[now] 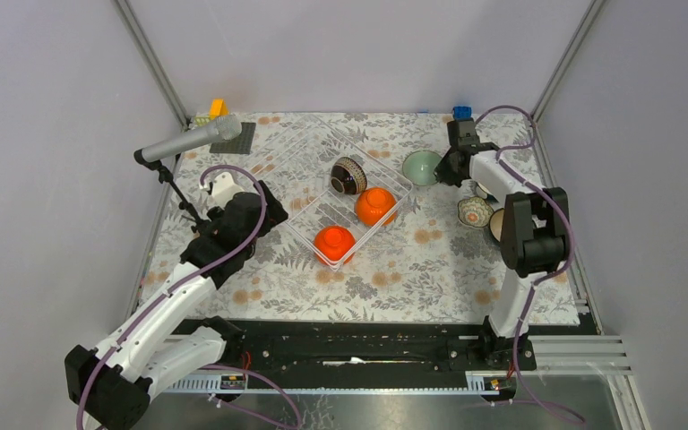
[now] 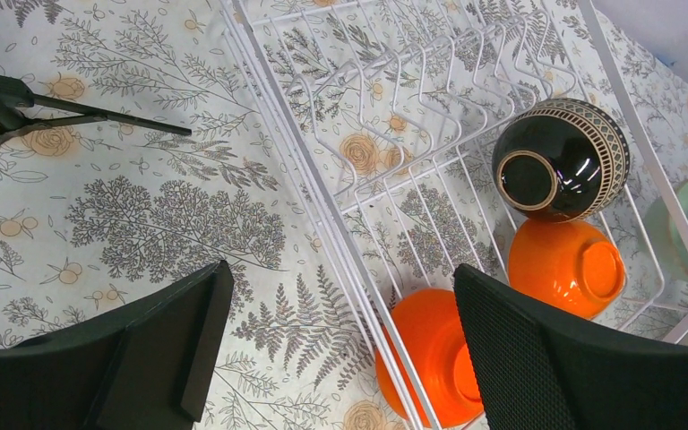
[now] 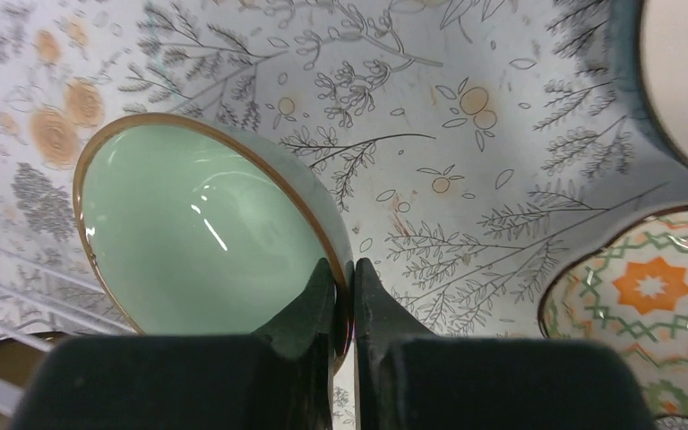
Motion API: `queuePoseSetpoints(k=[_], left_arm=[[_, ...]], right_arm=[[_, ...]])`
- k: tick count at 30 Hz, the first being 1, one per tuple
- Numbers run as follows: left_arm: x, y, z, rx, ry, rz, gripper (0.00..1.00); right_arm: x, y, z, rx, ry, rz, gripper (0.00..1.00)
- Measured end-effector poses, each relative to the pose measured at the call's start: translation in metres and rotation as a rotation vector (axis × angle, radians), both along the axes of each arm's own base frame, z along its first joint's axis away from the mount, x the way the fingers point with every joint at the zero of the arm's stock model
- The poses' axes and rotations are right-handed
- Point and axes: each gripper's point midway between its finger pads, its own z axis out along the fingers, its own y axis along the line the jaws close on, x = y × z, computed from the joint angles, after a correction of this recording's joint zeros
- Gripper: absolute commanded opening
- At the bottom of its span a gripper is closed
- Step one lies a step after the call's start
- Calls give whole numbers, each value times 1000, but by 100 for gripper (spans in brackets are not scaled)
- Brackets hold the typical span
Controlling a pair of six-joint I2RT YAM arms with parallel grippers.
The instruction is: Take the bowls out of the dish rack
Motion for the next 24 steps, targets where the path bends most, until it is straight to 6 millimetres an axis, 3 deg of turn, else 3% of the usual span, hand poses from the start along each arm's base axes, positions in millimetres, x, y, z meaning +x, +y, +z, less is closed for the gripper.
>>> queuePoseSetpoints(k=[5,8,10,16,21,24], left_arm=[[0,0,0,-6,0,5,99],[1,0,-2,-2,6,6,99],[1,0,-3,0,9,7,99],[1,0,-3,1,7,10,99],[2,-1,-2,6,5,0,99],[3,-5,-1,2,-3,-26,99]], right_arm=[[0,6,-29,17,57,17,16],[1,6,-32,16,57,22,55],[5,5,-30,12,40,26,66],[11,3,-16,-14,-8,84,72],[5,26,33,60,-167,252,76],[2,54,73,132,-288,404,76]])
